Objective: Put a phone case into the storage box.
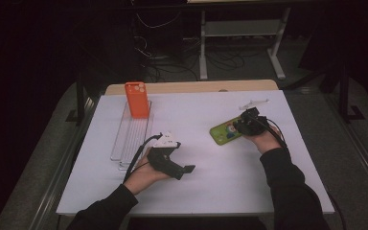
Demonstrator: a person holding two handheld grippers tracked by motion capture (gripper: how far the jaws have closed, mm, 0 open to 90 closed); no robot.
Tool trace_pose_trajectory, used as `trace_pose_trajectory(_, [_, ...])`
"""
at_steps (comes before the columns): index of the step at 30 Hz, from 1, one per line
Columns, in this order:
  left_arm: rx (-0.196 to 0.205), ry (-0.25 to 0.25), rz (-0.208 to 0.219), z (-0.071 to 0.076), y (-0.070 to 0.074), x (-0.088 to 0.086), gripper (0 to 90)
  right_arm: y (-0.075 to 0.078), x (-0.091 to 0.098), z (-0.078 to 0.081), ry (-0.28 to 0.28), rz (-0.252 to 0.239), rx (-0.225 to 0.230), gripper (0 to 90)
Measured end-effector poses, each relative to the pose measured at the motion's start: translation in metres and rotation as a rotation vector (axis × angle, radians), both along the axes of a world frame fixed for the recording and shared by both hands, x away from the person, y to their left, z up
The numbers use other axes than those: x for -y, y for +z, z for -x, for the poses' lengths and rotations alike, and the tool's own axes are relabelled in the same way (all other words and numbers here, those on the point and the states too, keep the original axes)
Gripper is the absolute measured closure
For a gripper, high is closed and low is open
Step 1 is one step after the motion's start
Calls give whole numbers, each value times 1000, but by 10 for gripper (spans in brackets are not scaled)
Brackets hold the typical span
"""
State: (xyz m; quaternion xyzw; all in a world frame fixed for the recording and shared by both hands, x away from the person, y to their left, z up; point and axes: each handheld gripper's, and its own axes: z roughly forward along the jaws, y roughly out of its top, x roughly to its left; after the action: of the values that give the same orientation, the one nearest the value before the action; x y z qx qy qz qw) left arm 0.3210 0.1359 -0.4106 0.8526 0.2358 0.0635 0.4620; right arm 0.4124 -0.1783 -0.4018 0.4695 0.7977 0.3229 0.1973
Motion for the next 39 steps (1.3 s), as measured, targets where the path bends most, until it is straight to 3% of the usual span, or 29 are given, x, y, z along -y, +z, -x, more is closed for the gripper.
trace_pose_trajectory(4, [0, 1, 9, 1, 1, 0, 0, -4, 3, -21, -39, 8, -22, 880])
trace_pose_trajectory(8, [2, 5, 5, 2, 1, 1, 0, -10, 5, -41, -59, 14, -52, 884])
trace_pose_trajectory(12, [6, 12, 18, 1, 2, -1, 0, -18, 5, -57, -87, 15, -49, 884])
trace_pose_trajectory(22, [15, -3, 10, 3, 3, 0, 0, -34, 2, -85, -128, 28, -81, 885])
trace_pose_trajectory(31, [15, -5, 17, 2, 3, 0, 0, -36, 10, -78, -109, 90, -140, 886])
trace_pose_trajectory(39, [11, -5, 15, 3, 2, 2, 0, -37, 17, -46, -40, 93, -139, 886])
